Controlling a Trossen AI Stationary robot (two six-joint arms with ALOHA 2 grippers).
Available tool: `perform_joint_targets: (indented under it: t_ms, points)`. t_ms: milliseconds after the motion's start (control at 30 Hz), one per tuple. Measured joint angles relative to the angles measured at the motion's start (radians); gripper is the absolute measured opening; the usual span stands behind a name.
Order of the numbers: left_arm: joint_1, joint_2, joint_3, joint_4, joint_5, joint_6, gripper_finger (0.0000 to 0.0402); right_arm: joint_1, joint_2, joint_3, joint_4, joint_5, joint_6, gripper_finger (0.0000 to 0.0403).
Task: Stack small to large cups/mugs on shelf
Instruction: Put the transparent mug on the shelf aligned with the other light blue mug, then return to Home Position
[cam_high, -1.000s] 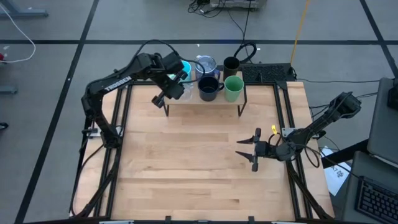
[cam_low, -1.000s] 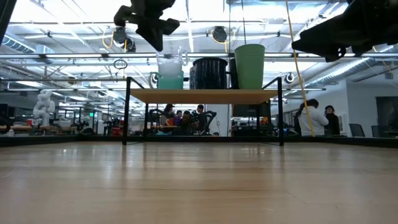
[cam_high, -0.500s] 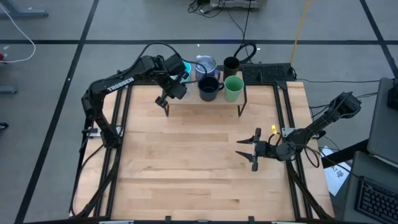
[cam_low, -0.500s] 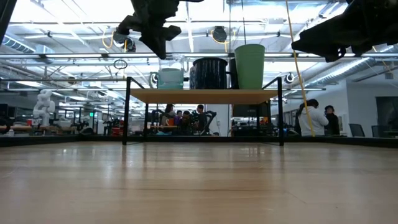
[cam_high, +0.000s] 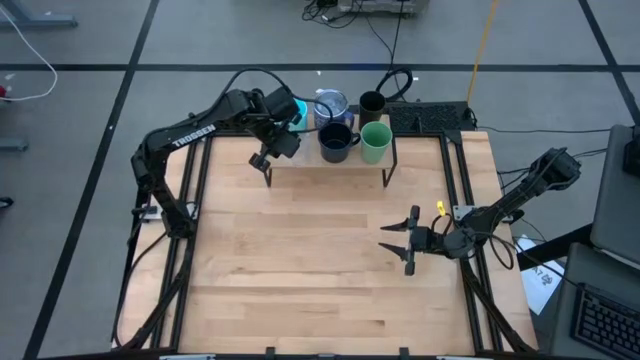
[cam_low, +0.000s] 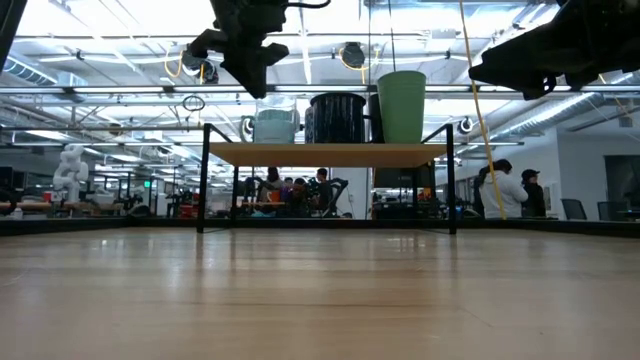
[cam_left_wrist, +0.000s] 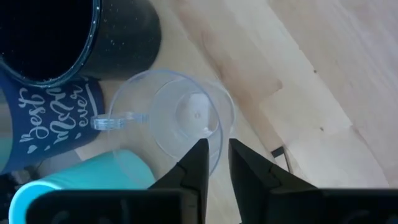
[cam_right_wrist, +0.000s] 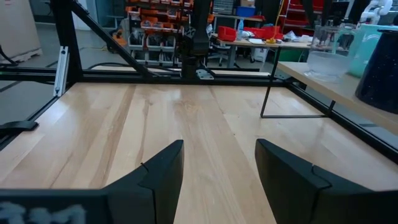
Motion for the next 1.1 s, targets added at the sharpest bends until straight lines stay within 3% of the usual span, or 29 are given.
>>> perform_joint_targets:
  t_ms: [667, 1100]
  points:
    - [-0.048, 0.0, 0.0, -0.001, -0.231, -0.036, 0.0067, 0.0, 0.0, 0.0, 0.0, -0.001, 0.001, 0.0189]
    - [-0.048, 0.0, 0.003, -0.007, -0.302, -0.073, 0.0067, 0.0, 0.0, 0.0, 0.0, -0.007, 0.004, 0.0189]
